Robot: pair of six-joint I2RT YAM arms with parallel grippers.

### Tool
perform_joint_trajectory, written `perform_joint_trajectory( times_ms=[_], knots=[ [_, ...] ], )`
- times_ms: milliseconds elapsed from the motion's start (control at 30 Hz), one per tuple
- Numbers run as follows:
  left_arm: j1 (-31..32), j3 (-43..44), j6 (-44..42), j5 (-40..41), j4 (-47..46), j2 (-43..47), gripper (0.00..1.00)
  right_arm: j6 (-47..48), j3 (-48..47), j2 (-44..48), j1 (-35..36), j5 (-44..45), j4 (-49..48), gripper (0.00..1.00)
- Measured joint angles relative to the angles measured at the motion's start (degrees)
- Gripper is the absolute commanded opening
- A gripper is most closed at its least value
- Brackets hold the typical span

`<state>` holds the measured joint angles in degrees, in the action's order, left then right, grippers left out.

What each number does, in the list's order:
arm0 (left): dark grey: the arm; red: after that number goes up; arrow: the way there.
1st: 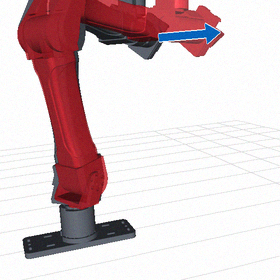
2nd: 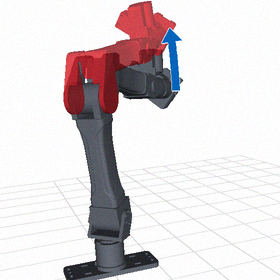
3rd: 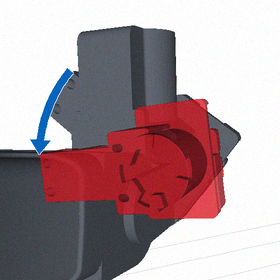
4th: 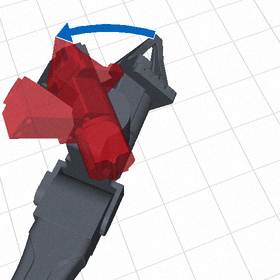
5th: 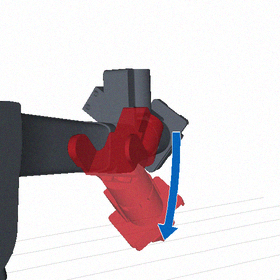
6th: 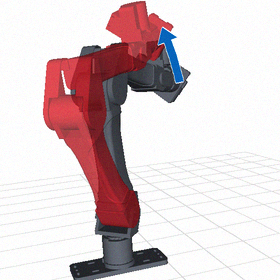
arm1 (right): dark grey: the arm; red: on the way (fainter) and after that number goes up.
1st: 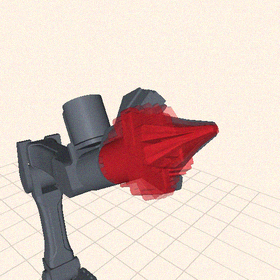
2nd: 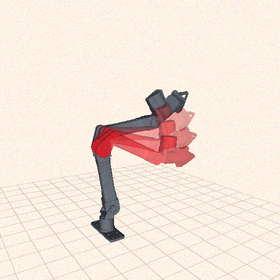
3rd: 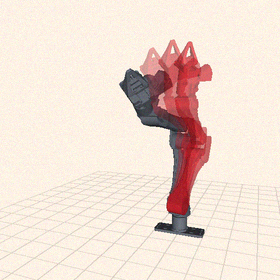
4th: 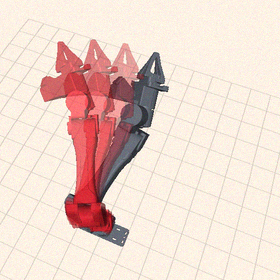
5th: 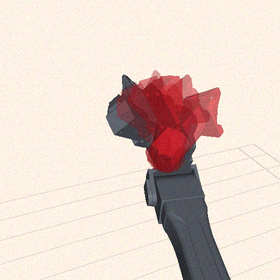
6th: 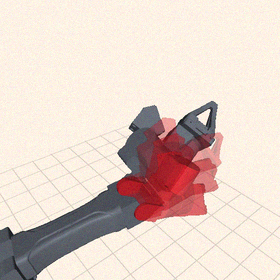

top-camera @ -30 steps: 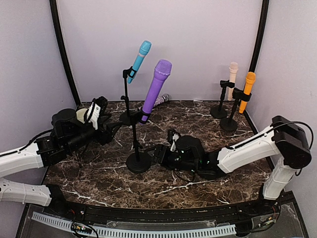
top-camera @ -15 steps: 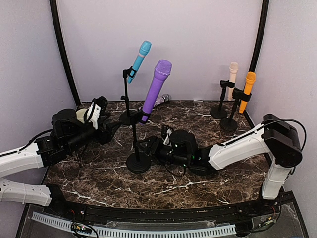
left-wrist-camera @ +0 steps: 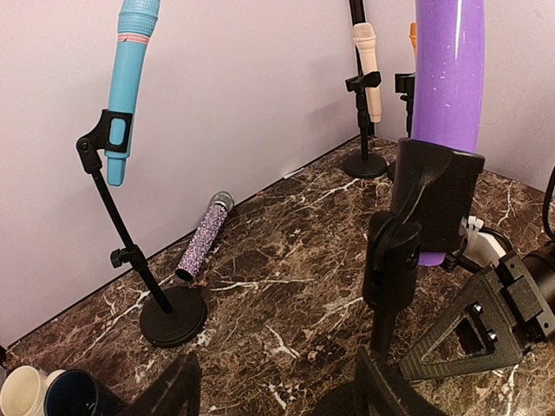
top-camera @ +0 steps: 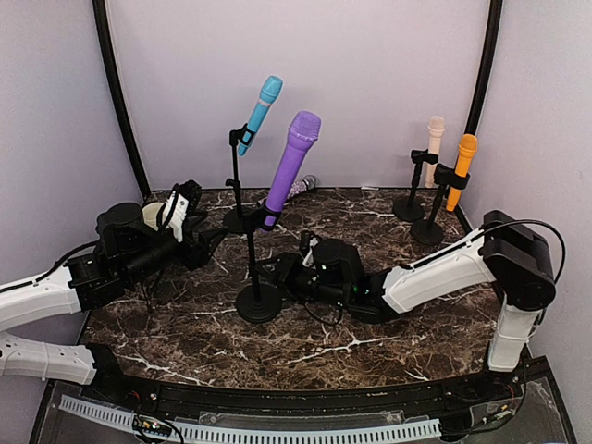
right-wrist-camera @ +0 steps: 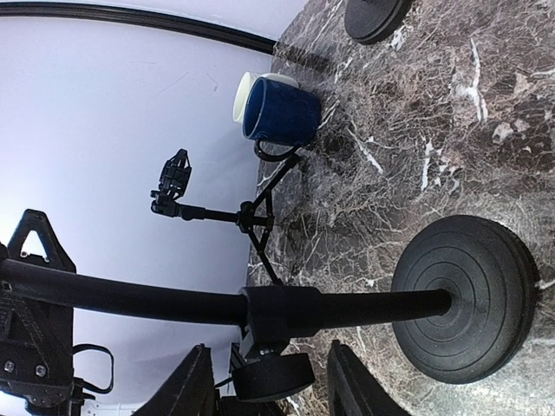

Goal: Remove the microphone from the stand
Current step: Unscrew the knob on the stand of the microphone stand.

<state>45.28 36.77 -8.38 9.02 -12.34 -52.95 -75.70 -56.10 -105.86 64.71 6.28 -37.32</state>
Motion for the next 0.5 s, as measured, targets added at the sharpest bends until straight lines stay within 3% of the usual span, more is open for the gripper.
perform_joint_trajectory(
  times_ms=[500],
  knots=[
    [0.0,0.0,0.0,-0.6,0.0,0.0,0.62,0.1,-0.5,-0.6,-0.1,0.0,0.0,0.28]
  ],
)
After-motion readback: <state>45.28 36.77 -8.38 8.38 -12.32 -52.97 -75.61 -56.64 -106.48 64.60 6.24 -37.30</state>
